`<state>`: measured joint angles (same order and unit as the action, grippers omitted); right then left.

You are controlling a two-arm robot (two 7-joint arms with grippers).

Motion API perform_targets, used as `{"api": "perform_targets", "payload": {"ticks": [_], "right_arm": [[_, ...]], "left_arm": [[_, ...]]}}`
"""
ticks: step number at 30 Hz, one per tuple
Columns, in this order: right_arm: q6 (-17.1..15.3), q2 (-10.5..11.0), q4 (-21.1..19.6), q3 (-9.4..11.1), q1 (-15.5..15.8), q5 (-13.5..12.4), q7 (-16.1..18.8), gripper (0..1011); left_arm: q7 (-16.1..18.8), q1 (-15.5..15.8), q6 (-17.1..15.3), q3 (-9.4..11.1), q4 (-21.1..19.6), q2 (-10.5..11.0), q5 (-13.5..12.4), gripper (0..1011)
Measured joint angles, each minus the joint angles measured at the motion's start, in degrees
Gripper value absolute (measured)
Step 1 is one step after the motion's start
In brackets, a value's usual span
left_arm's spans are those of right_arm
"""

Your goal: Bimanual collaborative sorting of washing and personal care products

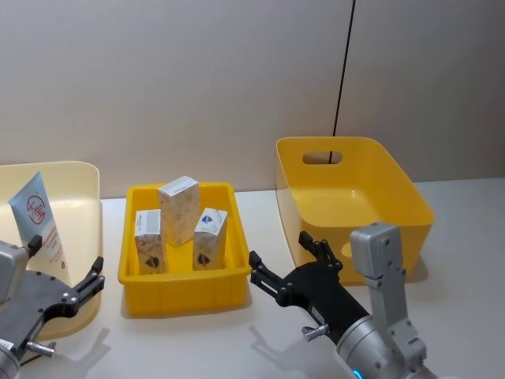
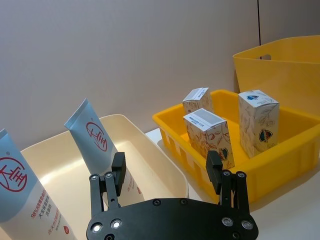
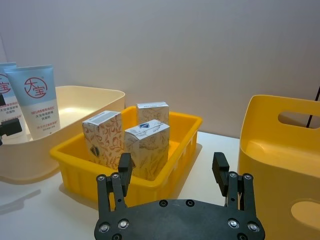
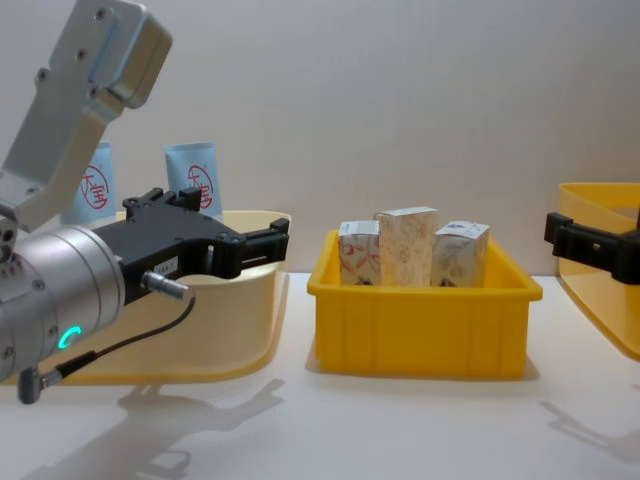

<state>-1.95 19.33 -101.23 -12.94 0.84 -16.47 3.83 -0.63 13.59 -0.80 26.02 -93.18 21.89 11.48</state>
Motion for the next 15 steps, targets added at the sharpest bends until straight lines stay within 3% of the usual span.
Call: {"api": "perform_targets", "payload": {"ticks": [15], "right_arm": [[0.0, 0.0, 0.0, 0.0, 0.0, 0.0, 0.0, 1001]], "left_arm": [[0.0, 0.0, 0.0, 0.0, 0.0, 0.0, 0.0, 1000]]}}
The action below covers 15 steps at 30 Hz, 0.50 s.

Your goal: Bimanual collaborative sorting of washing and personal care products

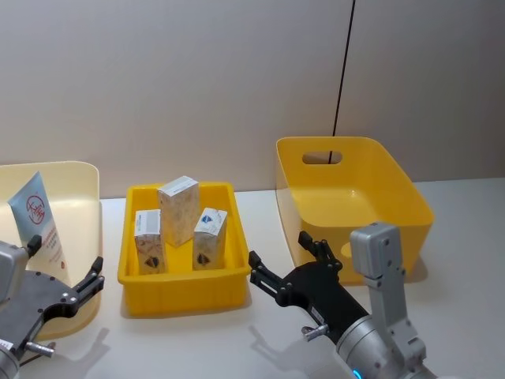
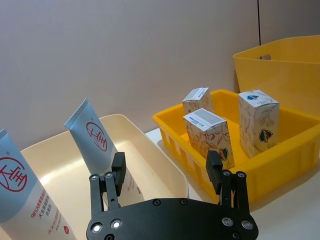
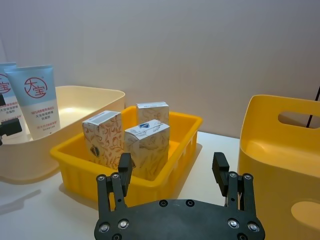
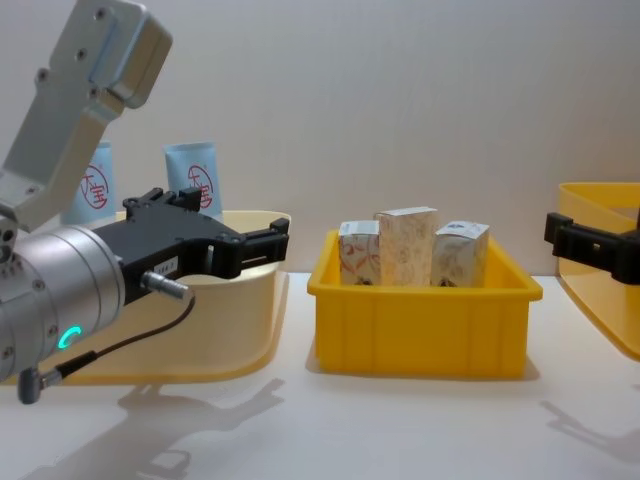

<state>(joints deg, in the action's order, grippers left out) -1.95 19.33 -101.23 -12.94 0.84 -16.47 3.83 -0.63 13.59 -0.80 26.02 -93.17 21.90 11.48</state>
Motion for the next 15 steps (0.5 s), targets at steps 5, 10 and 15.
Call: {"api": "perform_targets", "payload": {"ticks": [5, 10, 15], "right_arm": [[0.0, 0.0, 0.0, 0.0, 0.0, 0.0, 0.0, 1001], [0.0, 0.0, 0.0, 0.0, 0.0, 0.0, 0.0, 1001], [0.0, 0.0, 0.0, 0.0, 0.0, 0.0, 0.0, 1001]], "left_arm": [[0.0, 0.0, 0.0, 0.0, 0.0, 0.0, 0.0, 1000], [0.0, 0.0, 0.0, 0.0, 0.0, 0.0, 0.0, 1000], [0.0, 0.0, 0.0, 0.0, 0.0, 0.0, 0.0, 1000]]}}
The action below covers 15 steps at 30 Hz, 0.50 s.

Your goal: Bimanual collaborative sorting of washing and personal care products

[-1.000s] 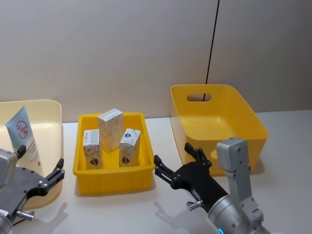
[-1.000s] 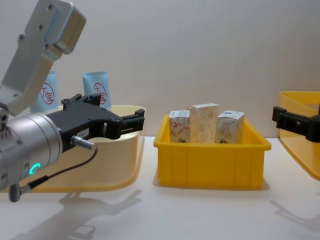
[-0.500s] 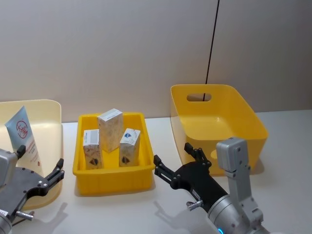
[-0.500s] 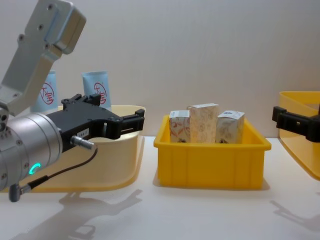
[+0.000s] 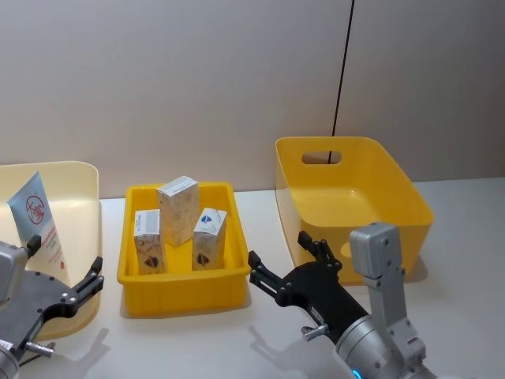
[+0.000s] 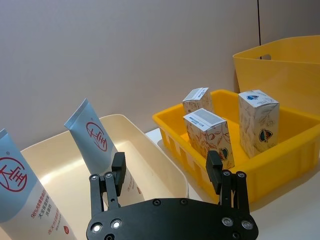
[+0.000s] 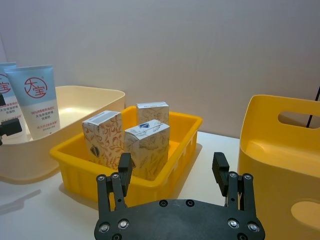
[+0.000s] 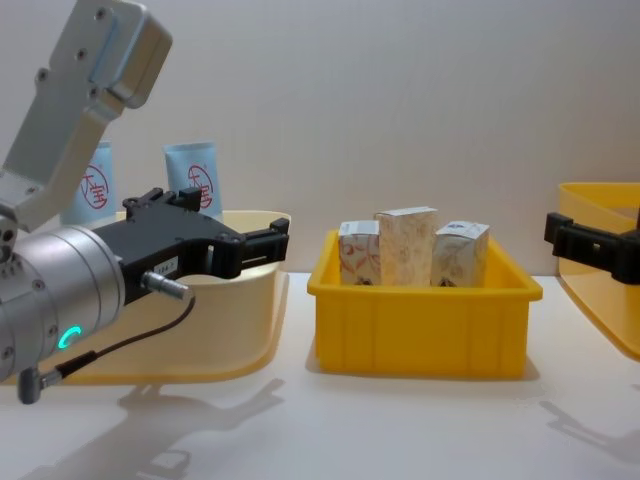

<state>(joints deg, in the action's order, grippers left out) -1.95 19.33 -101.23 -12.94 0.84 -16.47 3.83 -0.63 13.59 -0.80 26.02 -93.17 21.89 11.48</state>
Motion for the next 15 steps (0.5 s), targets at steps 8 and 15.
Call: {"api": "perform_targets", "payload": {"ticks": [8, 15], "right_arm": [[0.0, 0.0, 0.0, 0.0, 0.0, 0.0, 0.0, 1001], [0.0, 0.0, 0.0, 0.0, 0.0, 0.0, 0.0, 1001]], "left_arm": [[0.0, 0.0, 0.0, 0.0, 0.0, 0.0, 0.0, 1000], [0.0, 0.0, 0.0, 0.0, 0.0, 0.0, 0.0, 999]]}}
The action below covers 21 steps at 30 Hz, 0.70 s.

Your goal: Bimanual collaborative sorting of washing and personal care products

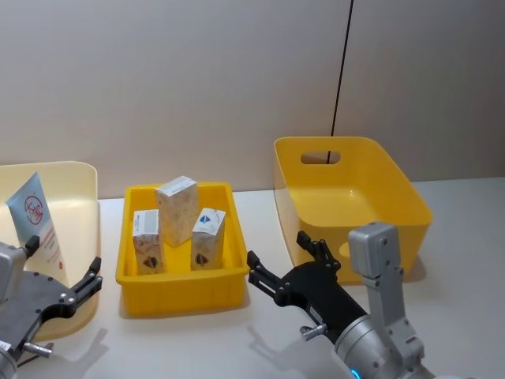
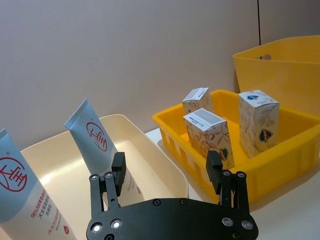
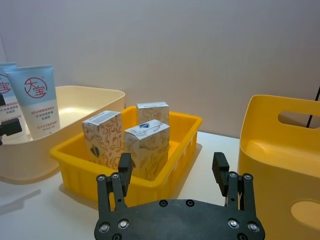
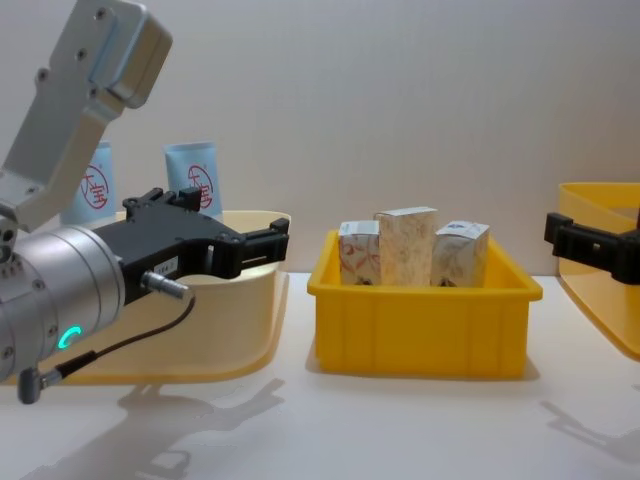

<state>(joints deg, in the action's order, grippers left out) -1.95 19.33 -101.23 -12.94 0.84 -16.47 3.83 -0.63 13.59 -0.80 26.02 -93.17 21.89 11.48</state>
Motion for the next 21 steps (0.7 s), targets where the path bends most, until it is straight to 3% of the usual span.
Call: {"api": "perform_targets", "payload": {"ticks": [21], "right_arm": [[0.0, 0.0, 0.0, 0.0, 0.0, 0.0, 0.0, 1001]], "left_arm": [[0.0, 0.0, 0.0, -0.1, 0.0, 0.0, 0.1, 1000]]}}
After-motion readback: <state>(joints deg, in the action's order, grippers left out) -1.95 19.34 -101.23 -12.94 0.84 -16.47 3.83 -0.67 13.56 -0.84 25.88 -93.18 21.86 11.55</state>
